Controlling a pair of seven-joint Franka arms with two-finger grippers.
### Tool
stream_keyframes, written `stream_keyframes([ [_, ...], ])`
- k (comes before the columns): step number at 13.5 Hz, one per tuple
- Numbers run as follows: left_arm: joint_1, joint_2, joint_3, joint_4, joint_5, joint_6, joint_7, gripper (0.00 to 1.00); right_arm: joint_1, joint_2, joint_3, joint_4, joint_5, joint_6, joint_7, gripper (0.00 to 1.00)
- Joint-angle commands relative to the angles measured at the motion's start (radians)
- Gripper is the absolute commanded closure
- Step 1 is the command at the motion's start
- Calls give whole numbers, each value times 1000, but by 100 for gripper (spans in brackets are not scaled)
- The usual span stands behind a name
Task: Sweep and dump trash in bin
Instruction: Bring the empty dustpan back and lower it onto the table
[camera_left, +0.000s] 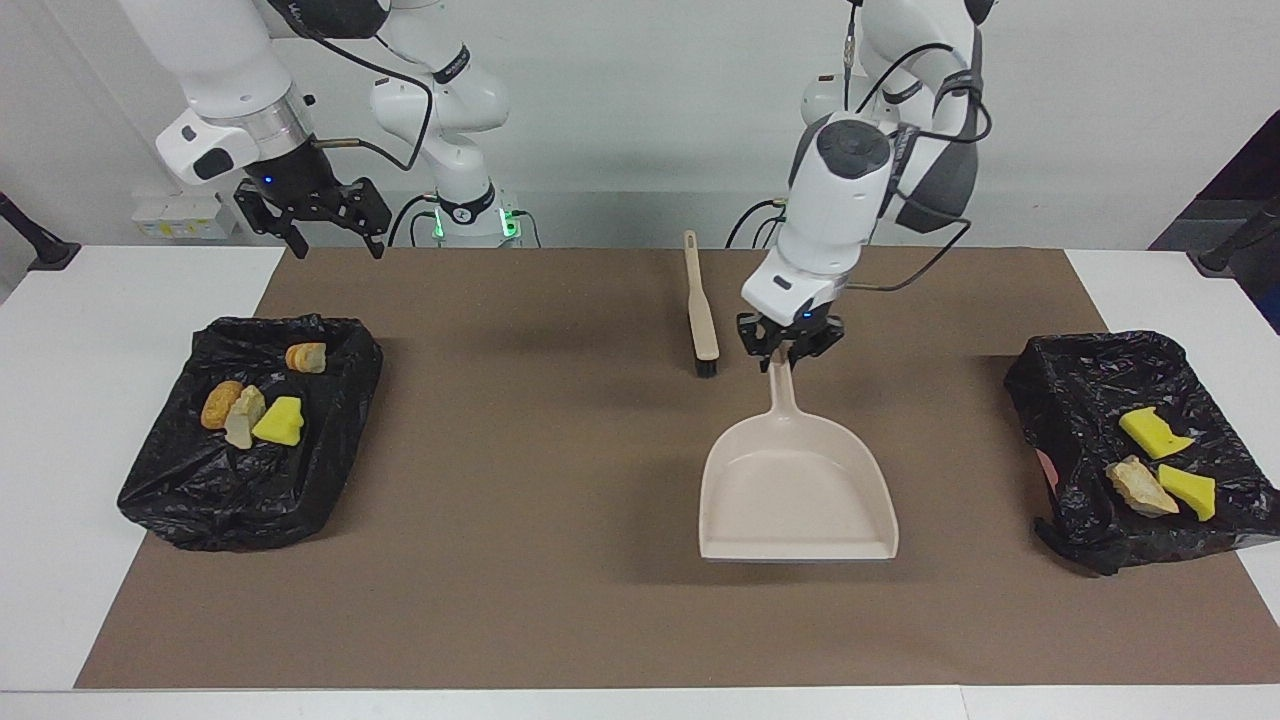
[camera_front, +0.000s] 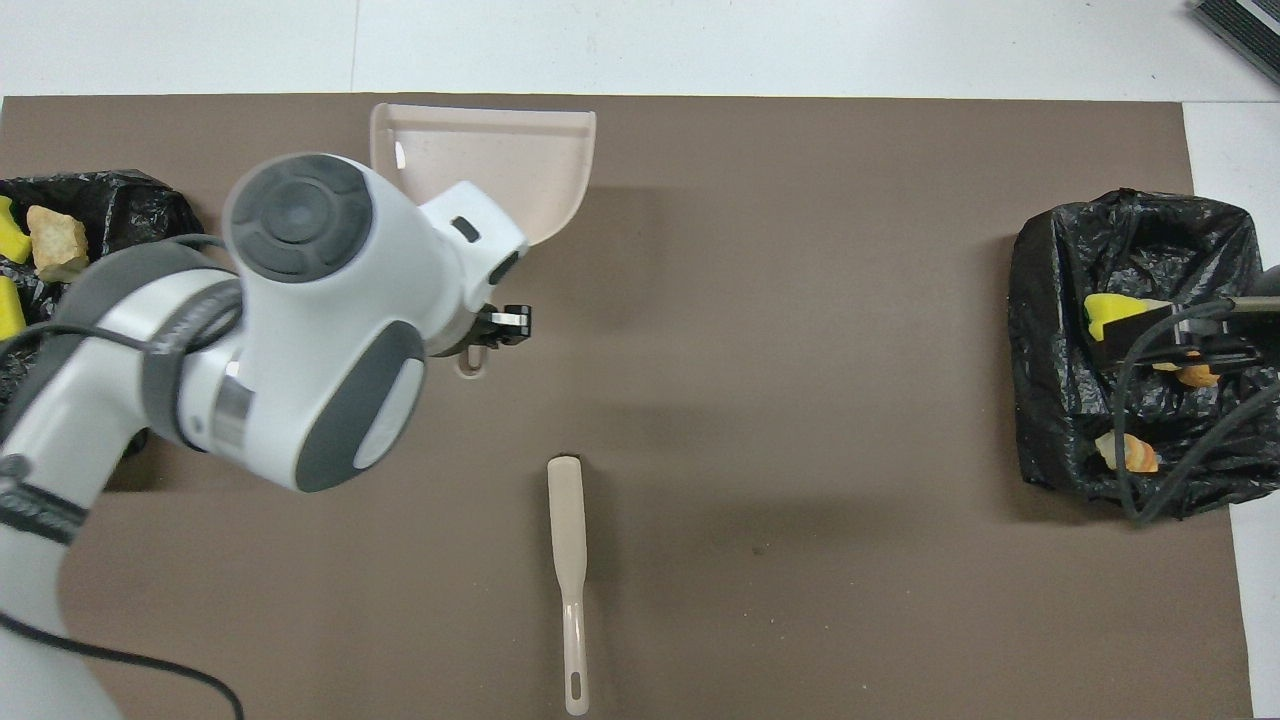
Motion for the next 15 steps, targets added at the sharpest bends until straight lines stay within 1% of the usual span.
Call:
stream_keyframes([
  [1, -51, 35, 20, -1, -106, 56, -26, 100, -11, -4, 4, 4, 5, -13, -21, 0],
  [2, -58, 40, 19, -1, -125, 62, -20, 100, -11, -4, 4, 4, 5, -13, -21, 0],
  [3, -77, 66, 19, -1, -130, 71, -23, 100, -11, -4, 4, 4, 5, -13, -21, 0],
  [6, -97, 101, 19, 1, -128, 107, -27, 100, -11, -4, 4, 4, 5, -13, -21, 0],
  [8, -118, 153, 22, 10, -122, 125, -30, 100, -11, -4, 4, 4, 5, -13, -21, 0],
  [9, -112, 161, 22, 19, -116, 121, -32, 100, -9, -4, 4, 4, 5, -13, -21, 0],
  [13, -127, 176, 22, 5, -116, 134, -55, 100, -11, -4, 4, 4, 5, -13, -21, 0],
  [14, -127, 176, 22, 5, -114, 133, -52, 81, -11, -4, 4, 4, 5, -13, -21, 0],
  [15, -126, 173, 23, 11, -113, 131, -52, 1, -11, -4, 4, 4, 5, -13, -21, 0],
])
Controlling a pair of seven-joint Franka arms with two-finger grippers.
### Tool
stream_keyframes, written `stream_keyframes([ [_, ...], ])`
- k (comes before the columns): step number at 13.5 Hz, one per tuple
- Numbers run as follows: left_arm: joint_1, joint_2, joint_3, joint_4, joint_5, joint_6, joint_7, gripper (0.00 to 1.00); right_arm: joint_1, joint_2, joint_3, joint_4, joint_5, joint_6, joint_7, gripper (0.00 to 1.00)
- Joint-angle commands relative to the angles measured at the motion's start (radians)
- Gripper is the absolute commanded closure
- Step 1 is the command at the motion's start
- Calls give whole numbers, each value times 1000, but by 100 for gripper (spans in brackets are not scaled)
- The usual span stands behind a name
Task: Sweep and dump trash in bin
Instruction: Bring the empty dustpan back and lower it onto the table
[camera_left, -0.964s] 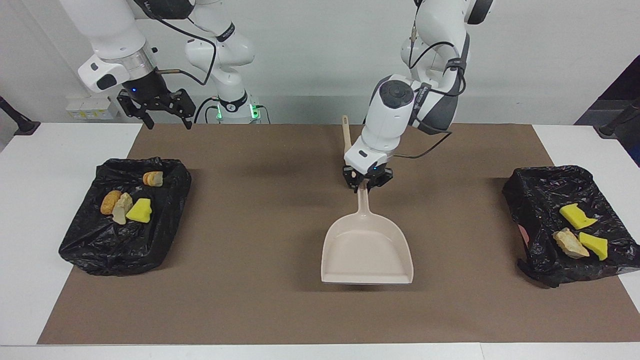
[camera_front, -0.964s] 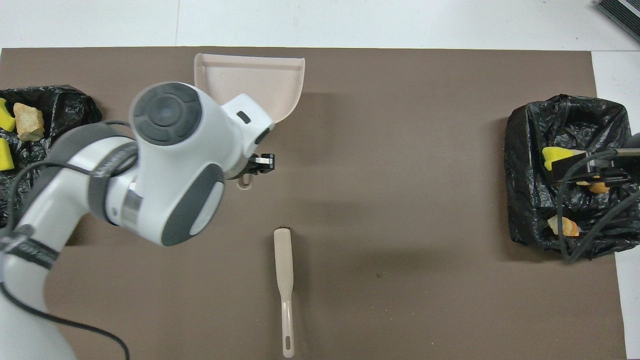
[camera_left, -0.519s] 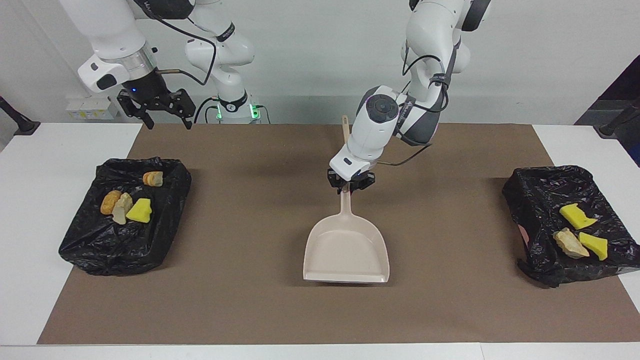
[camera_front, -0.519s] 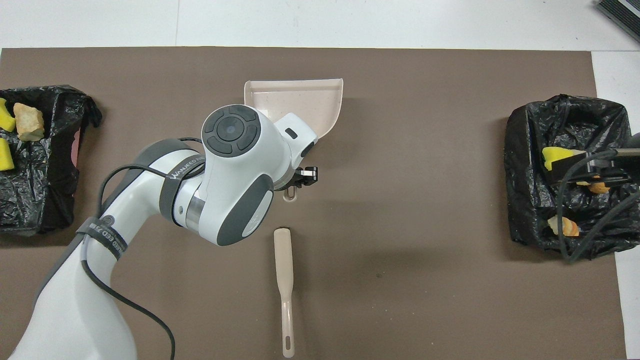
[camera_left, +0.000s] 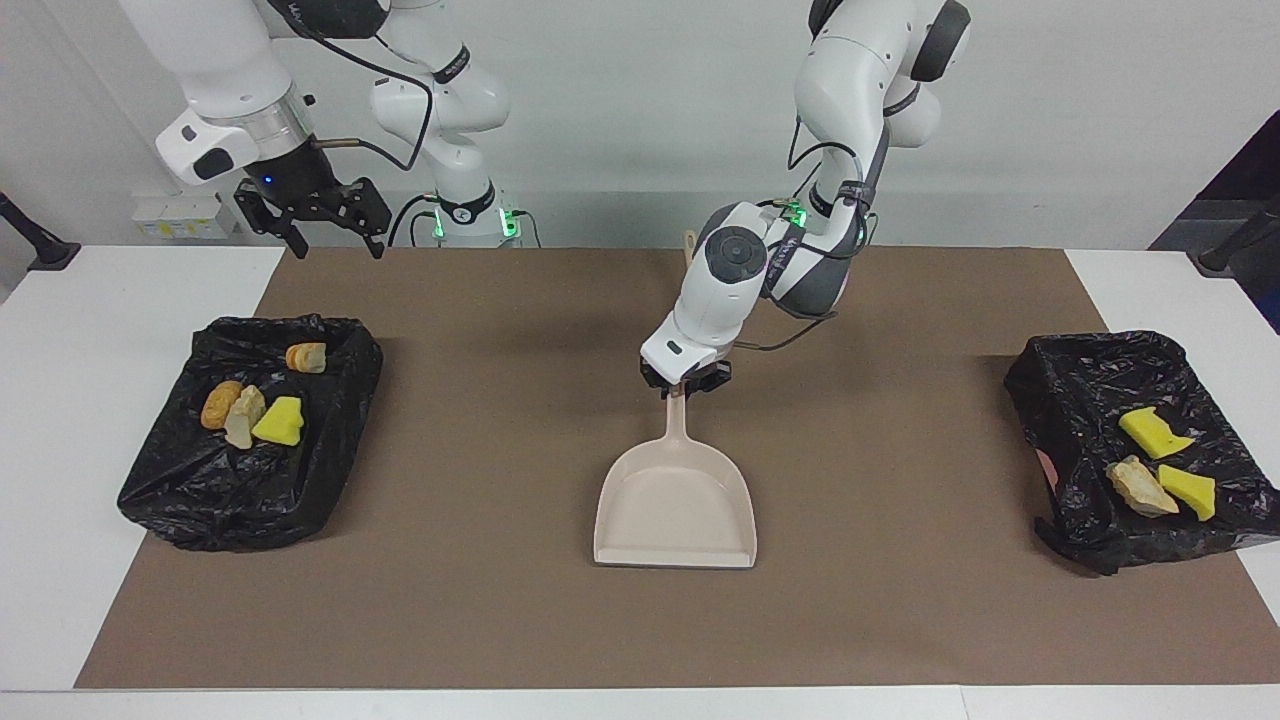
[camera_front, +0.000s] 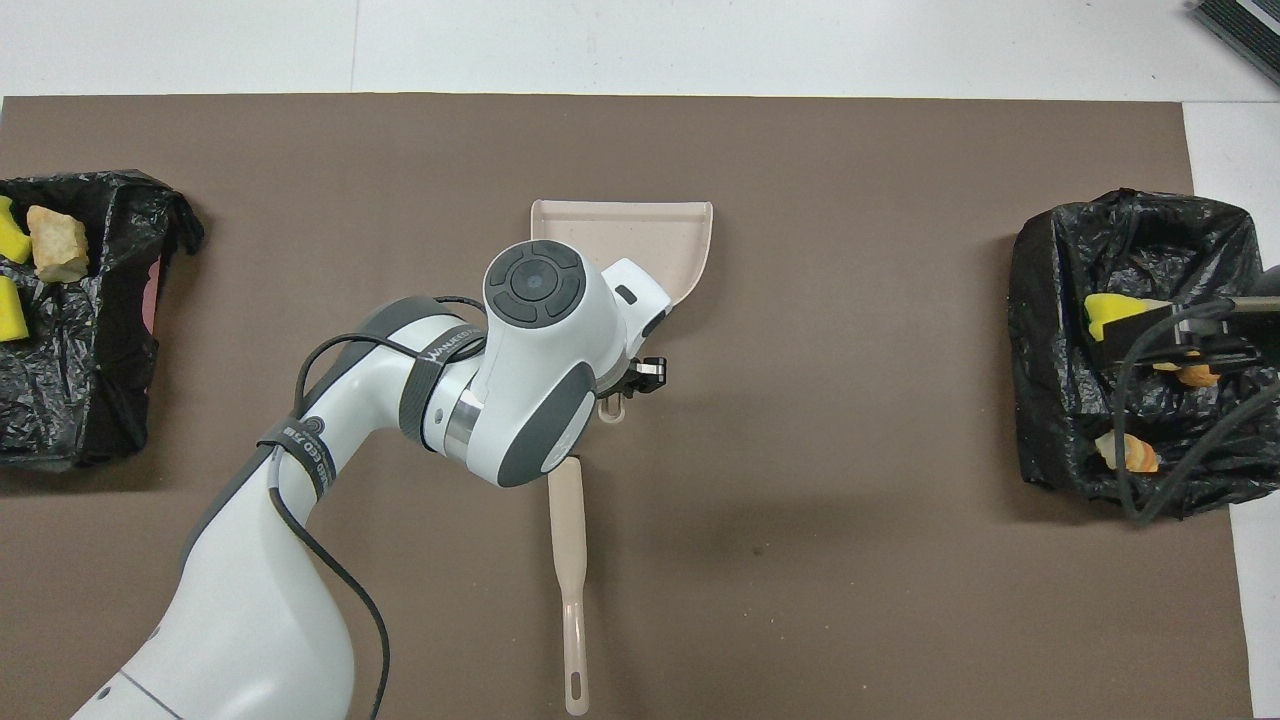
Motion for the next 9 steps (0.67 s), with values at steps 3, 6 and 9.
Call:
stream_keyframes([
  [3, 32, -79, 30, 14, -3, -61, -14, 0, -11, -4, 4, 4, 5, -13, -21, 0],
  [6, 92, -143, 79, 12, 0, -78, -33, 0, -11, -4, 4, 4, 5, -13, -21, 0],
  [9, 172, -219, 110, 6, 9, -171, -11, 0, -11, -4, 4, 4, 5, -13, -21, 0],
])
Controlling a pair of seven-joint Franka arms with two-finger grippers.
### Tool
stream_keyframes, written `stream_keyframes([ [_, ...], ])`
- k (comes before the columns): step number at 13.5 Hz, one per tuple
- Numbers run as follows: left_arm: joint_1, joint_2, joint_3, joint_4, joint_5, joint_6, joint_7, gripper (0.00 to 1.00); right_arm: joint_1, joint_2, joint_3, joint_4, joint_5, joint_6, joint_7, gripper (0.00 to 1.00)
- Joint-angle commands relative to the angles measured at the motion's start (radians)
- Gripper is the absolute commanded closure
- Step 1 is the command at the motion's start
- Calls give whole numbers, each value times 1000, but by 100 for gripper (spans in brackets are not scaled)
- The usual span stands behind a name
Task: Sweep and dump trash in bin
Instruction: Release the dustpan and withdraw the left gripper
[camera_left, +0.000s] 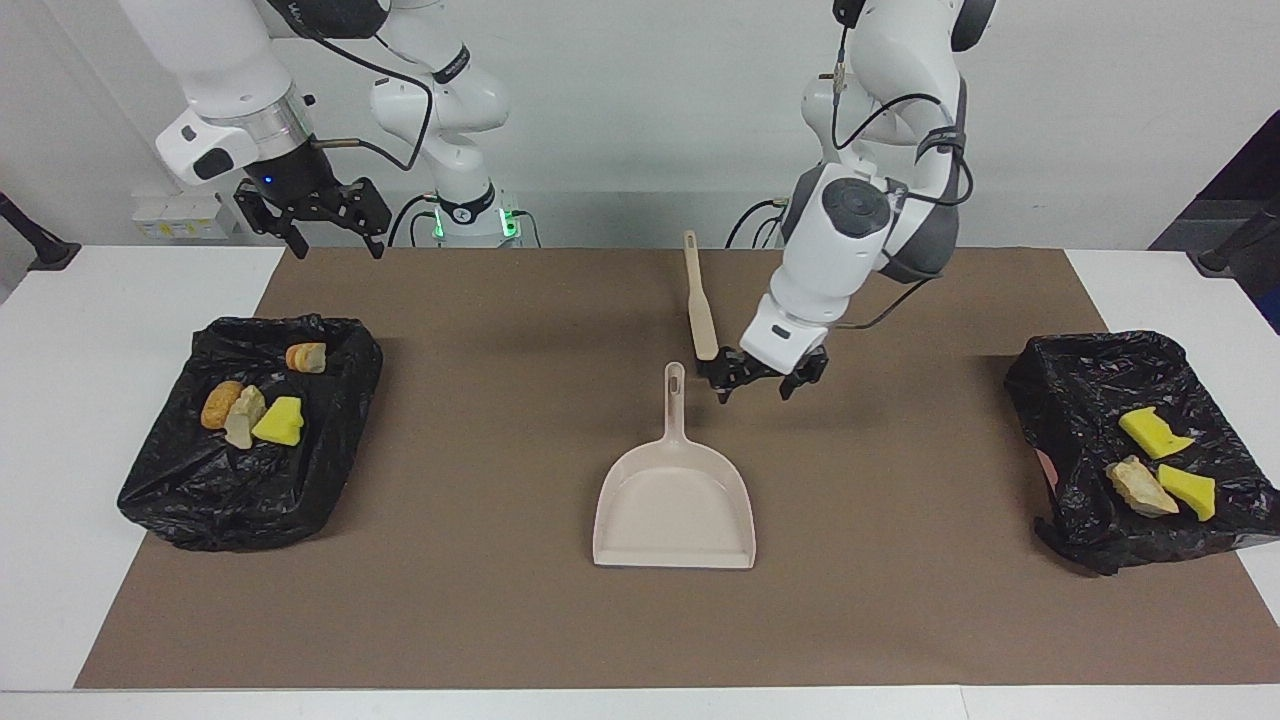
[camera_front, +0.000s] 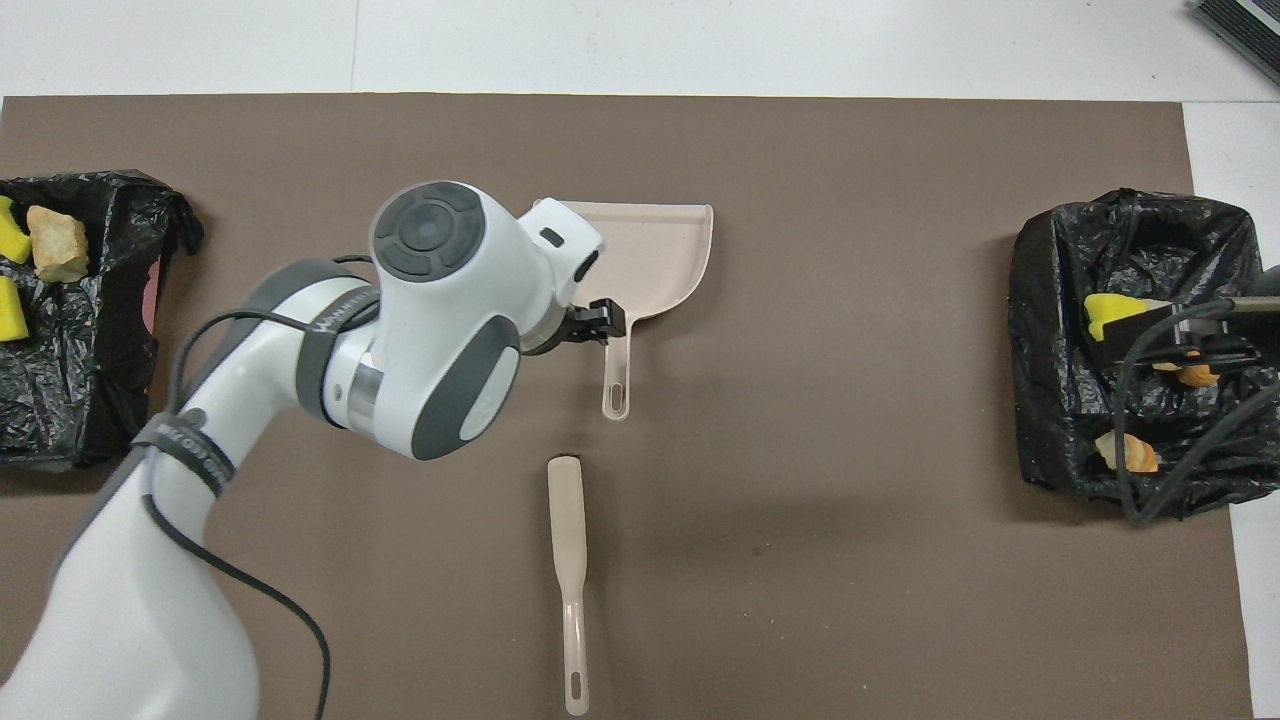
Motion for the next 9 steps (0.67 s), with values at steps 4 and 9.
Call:
stream_keyframes([
  [4, 158, -142, 7, -24, 62, -235, 256, 0, -11, -4, 4, 4, 5, -13, -21, 0],
  [9, 295, -207, 10, -4, 102, -356, 443, 0, -11, -4, 4, 4, 5, -13, -21, 0],
])
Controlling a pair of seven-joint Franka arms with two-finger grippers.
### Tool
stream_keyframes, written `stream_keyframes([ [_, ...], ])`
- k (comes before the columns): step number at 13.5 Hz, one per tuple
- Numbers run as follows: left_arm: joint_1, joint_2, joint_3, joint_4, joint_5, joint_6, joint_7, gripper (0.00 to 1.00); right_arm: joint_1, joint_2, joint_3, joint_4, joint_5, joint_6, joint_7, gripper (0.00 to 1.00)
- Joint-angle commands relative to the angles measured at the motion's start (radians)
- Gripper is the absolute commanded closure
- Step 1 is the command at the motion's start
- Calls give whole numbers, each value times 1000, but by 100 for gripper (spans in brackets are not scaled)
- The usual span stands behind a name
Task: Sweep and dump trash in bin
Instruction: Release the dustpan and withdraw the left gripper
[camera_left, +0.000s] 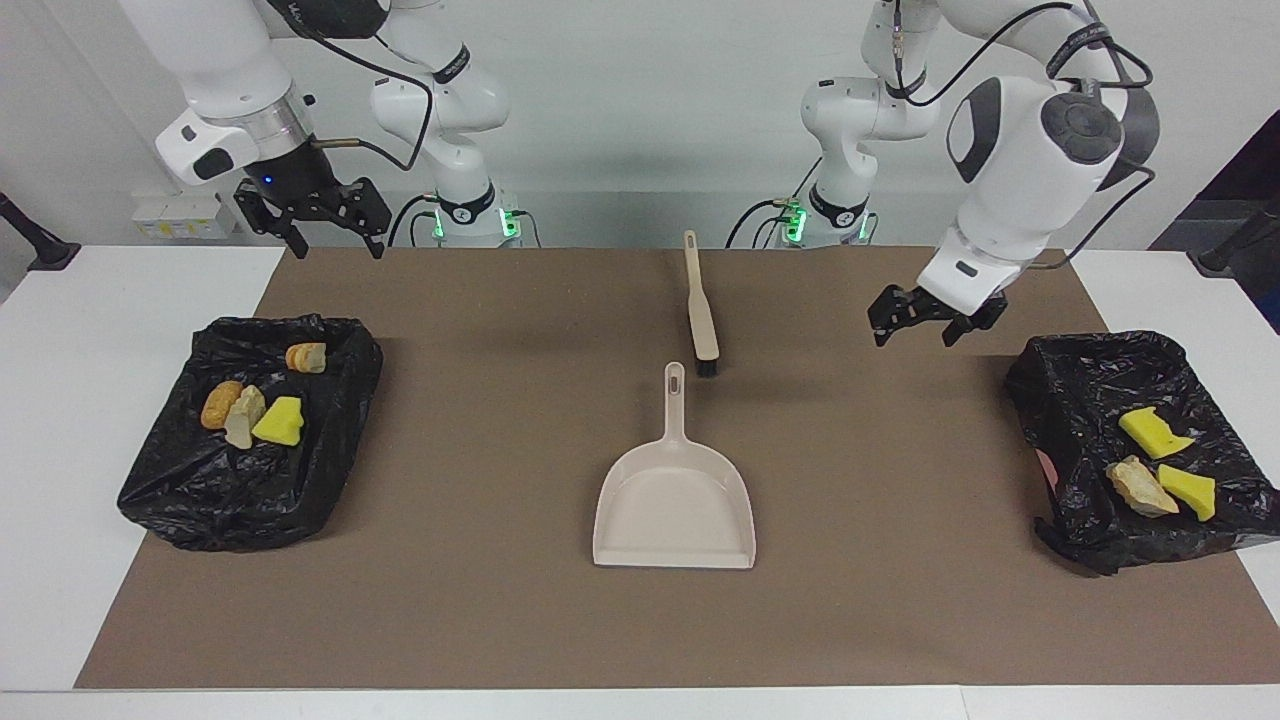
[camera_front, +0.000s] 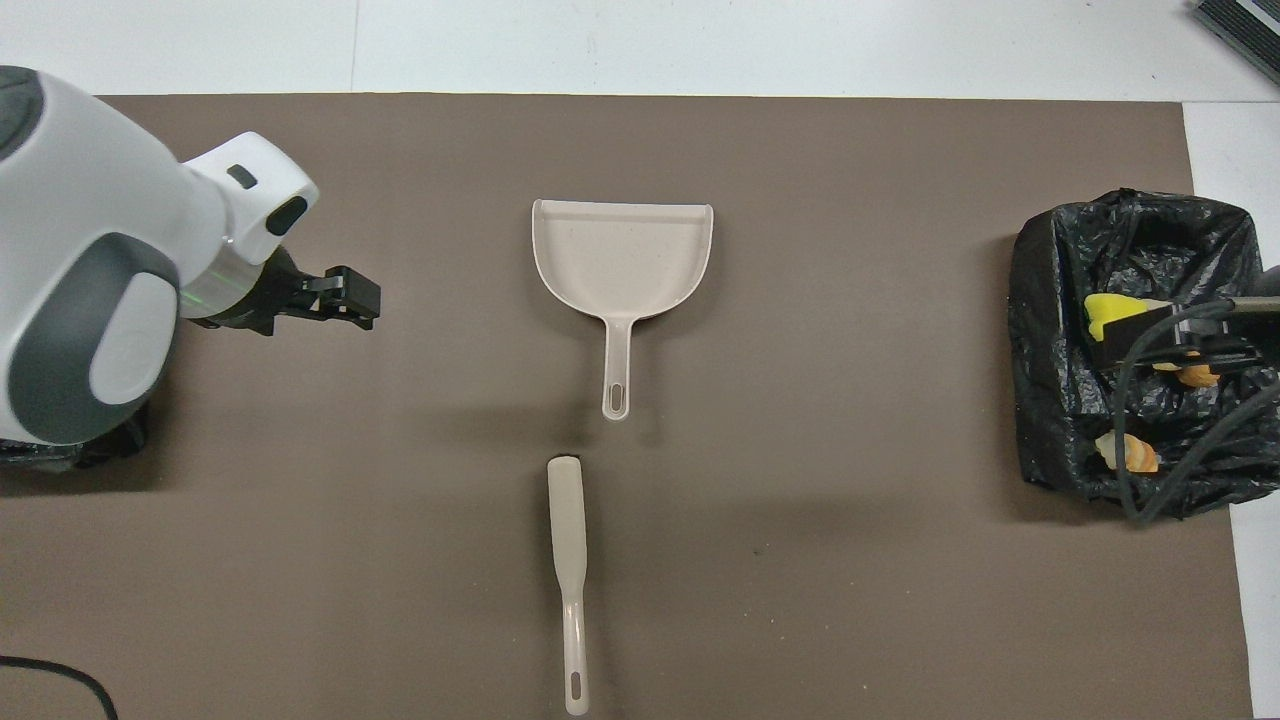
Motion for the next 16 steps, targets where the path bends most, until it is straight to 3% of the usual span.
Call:
stream_keyframes([
  [1, 43, -26, -3, 11, 36, -51, 26, 0, -11, -4, 4, 4, 5, -13, -21, 0],
  [6, 59, -53, 28, 147, 51, -238, 34, 0, -11, -4, 4, 4, 5, -13, -21, 0],
  [11, 76, -124, 30, 148, 51, -212, 63, 0, -11, -4, 4, 4, 5, -13, -21, 0],
  [13, 77, -164, 33, 85, 36, -126, 82, 0, -11, -4, 4, 4, 5, -13, -21, 0],
  [16, 76, -171, 30, 88, 39, -140, 69, 0, -11, -4, 4, 4, 5, -13, -21, 0],
])
